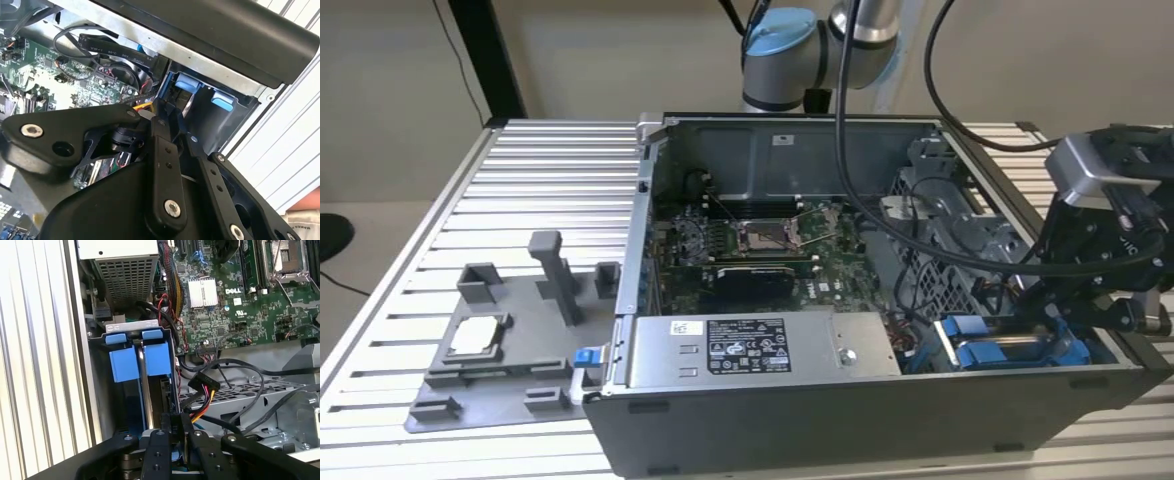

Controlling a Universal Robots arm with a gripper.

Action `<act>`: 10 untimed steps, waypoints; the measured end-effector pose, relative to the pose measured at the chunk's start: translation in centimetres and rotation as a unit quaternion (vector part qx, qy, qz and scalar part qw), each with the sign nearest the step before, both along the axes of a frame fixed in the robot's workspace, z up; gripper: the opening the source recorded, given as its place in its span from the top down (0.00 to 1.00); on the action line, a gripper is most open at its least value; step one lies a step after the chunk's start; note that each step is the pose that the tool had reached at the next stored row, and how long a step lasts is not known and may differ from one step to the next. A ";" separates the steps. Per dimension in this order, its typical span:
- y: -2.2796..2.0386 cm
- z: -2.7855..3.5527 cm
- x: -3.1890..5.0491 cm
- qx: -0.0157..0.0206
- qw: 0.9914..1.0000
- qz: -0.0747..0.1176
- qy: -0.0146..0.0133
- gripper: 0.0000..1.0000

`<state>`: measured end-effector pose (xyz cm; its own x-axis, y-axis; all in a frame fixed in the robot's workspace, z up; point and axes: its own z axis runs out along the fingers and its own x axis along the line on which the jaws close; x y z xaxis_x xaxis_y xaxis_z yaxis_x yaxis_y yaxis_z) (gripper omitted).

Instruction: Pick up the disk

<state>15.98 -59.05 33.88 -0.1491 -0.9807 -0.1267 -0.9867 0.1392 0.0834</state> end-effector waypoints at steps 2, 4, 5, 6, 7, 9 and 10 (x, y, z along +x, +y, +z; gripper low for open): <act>0.01 -0.02 0.00 0.000 1.000 0.000 0.000 1.00; 0.02 -0.03 0.00 0.000 1.000 0.000 0.000 1.00; 0.02 -0.03 0.00 0.000 1.000 0.000 0.000 1.00; 0.02 -0.04 0.00 0.000 1.000 0.000 0.000 1.00; 0.02 -0.04 0.00 0.000 1.000 0.001 0.000 1.00; 0.02 -0.05 -0.01 0.000 1.000 0.002 0.000 1.00; 0.02 -0.05 -0.01 0.000 1.000 0.003 0.000 1.00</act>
